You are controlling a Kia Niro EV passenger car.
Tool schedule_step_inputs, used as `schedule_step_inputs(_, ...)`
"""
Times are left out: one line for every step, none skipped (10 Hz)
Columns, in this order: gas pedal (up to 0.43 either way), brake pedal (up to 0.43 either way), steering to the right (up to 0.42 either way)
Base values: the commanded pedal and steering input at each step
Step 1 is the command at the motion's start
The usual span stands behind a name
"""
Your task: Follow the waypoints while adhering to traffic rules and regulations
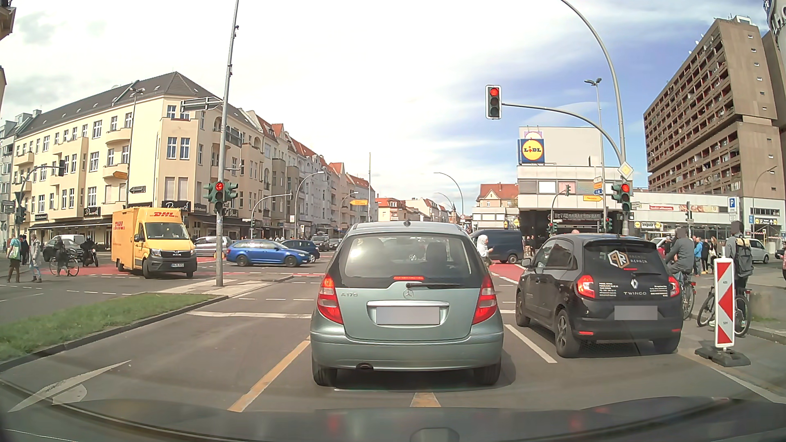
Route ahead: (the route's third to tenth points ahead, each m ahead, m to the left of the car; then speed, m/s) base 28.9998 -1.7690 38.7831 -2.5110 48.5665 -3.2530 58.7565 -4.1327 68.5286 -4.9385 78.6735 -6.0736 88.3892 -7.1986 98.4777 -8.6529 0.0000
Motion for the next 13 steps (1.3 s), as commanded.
schedule_step_inputs(0.0,0.396,-0.002)
schedule_step_inputs(0.0,0.396,-0.002)
schedule_step_inputs(0.0,0.396,-0.002)
schedule_step_inputs(0.0,0.396,-0.003)
schedule_step_inputs(0.0,0.396,-0.002)
schedule_step_inputs(0.0,0.396,-0.002)
schedule_step_inputs(0.0,0.396,-0.002)
schedule_step_inputs(0.0,0.396,-0.003)
schedule_step_inputs(0.0,0.396,-0.002)
schedule_step_inputs(0.0,0.396,-0.002)
schedule_step_inputs(0.0,0.396,-0.003)
schedule_step_inputs(0.0,0.396,-0.002)
schedule_step_inputs(0.0,0.396,-0.002)
